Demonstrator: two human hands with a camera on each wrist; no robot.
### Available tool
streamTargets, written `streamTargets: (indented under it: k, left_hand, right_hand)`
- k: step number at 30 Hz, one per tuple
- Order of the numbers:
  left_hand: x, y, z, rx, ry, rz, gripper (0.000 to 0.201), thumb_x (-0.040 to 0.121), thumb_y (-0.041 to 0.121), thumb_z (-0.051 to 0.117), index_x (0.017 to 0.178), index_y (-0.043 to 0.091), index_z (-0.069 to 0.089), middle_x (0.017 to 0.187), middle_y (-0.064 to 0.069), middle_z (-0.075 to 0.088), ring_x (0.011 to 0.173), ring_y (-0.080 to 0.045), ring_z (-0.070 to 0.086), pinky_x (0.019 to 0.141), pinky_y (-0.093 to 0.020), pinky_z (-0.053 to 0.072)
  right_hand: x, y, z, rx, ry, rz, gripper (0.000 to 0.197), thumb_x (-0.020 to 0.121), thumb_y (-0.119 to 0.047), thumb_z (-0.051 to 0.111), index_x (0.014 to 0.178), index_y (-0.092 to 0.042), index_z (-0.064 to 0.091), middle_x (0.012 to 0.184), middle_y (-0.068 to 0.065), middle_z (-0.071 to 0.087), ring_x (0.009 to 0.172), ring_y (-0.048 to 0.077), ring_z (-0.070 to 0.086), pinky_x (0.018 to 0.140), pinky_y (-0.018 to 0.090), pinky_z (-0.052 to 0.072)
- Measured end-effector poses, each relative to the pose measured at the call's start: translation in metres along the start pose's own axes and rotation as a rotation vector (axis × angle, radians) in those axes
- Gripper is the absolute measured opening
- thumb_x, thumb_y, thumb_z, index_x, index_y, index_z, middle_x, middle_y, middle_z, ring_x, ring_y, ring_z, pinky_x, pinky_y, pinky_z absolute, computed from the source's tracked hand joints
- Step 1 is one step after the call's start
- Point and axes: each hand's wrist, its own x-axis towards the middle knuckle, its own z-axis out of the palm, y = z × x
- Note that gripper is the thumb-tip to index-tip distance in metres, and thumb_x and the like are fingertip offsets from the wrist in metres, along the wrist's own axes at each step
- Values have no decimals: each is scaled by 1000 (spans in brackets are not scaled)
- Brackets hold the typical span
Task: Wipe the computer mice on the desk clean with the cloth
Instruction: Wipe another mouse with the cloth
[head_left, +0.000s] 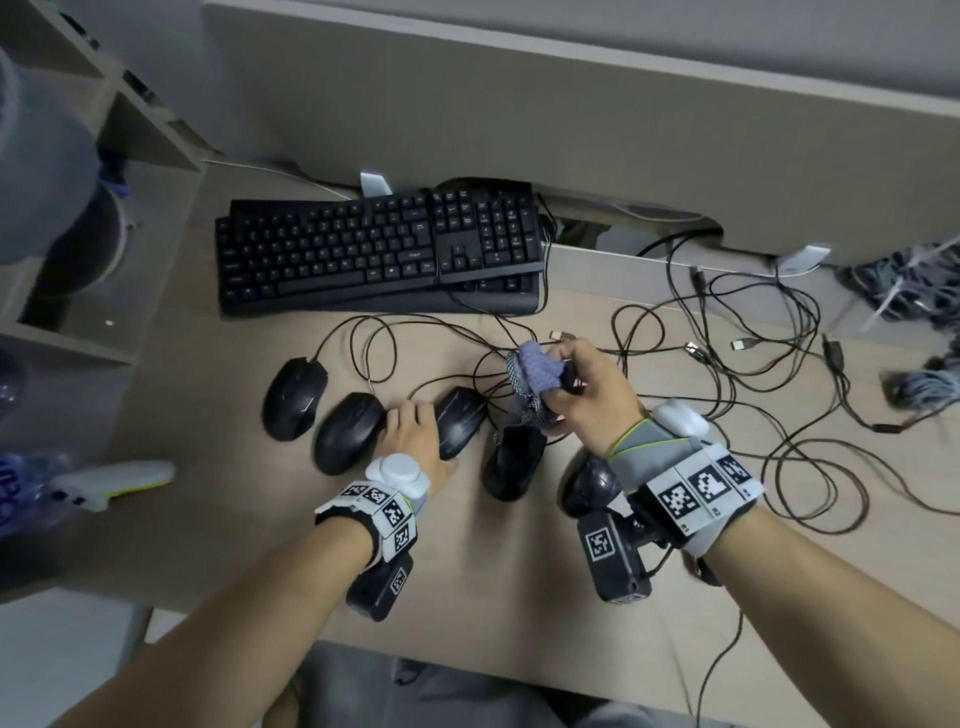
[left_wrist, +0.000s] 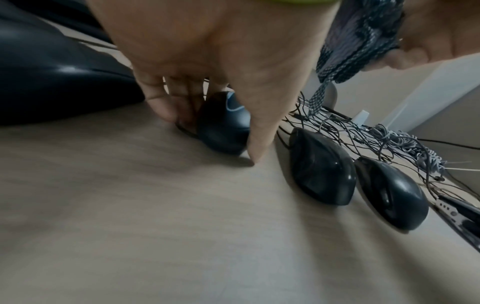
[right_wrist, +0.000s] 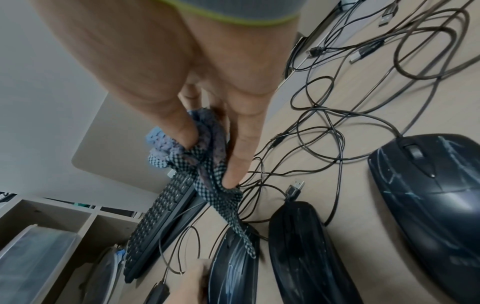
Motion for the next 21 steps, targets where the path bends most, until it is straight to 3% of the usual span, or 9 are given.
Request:
streamTargets:
  k: [2, 4, 7, 10, 12, 13, 17, 19, 21]
  left_hand:
    - [-2, -3, -5, -114, -17, -32, 69, 73, 40, 74, 124, 6, 43, 123, -13, 50, 112, -31, 49, 92, -36, 41]
    - [-5, -3, -15, -268, -34, -80, 62, 72, 34, 73, 120, 9, 42, 114, -13, 55, 98, -34, 57, 79, -39, 49]
    - [-11, -6, -37, -414, -11, -83, 54, 73, 27, 71, 117, 13, 42, 102, -12, 62, 85, -35, 61, 68, -37, 50]
    - [-18, -10, -64, -516, 29, -28, 54, 74, 24, 73, 117, 13, 43, 99, -7, 62, 81, -28, 57, 66, -31, 44]
    - [-24, -13, -80, -554, 44, 20, 57, 73, 24, 75, 119, 15, 43, 101, -6, 62, 84, -28, 59, 68, -32, 47]
    - [-28, -14, -88, -574, 50, 43, 58, 73, 24, 76, 119, 16, 42, 102, -6, 63, 86, -29, 61, 71, -33, 49]
    - [-40, -16, -118, -597, 84, 112, 56, 72, 19, 75, 117, 21, 42, 104, -4, 63, 88, -27, 62, 73, -34, 51]
    - [-45, -17, -134, -599, 106, 128, 52, 73, 16, 72, 116, 18, 42, 104, -5, 62, 89, -28, 60, 71, -33, 48]
    - [-43, -14, -144, -631, 132, 139, 50, 74, 20, 70, 115, 15, 42, 106, -6, 61, 90, -27, 59, 73, -33, 48]
  right_hand:
    - [0, -3, 3, -8, 13, -4, 33, 81, 6, 56, 84, -26, 50, 75, -2, 53, 61, 16, 53, 52, 39, 55]
    - [-1, -6, 5, -63, 34, -35, 34, 80, 5, 57, 84, -28, 52, 76, 3, 54, 61, 18, 54, 51, 39, 56]
    - [-2, -15, 12, -168, 80, -94, 32, 77, 2, 61, 85, -28, 55, 74, 6, 55, 59, 18, 52, 50, 27, 54]
    - [-1, -31, 28, -248, 76, -164, 33, 76, -1, 64, 97, -27, 64, 83, -2, 59, 74, 19, 57, 71, 26, 52]
    - [-1, -46, 38, -318, 107, -250, 40, 75, 3, 64, 109, -17, 65, 97, 4, 58, 87, 18, 54, 79, 5, 37]
    - [0, -54, 42, -354, 129, -305, 44, 73, 5, 63, 112, -14, 64, 102, 8, 57, 91, 19, 53, 80, 3, 33]
    - [9, -76, 53, -522, 105, -422, 56, 69, 7, 52, 122, -14, 57, 110, 13, 55, 102, 29, 55, 89, 23, 39]
    - [2, -92, 65, -588, 100, -472, 49, 73, -4, 42, 117, -14, 60, 107, 15, 57, 97, 34, 57, 84, 33, 46]
    - [-11, -101, 78, -624, 51, -614, 45, 73, -15, 34, 105, -12, 66, 98, 15, 61, 86, 35, 60, 72, 39, 51]
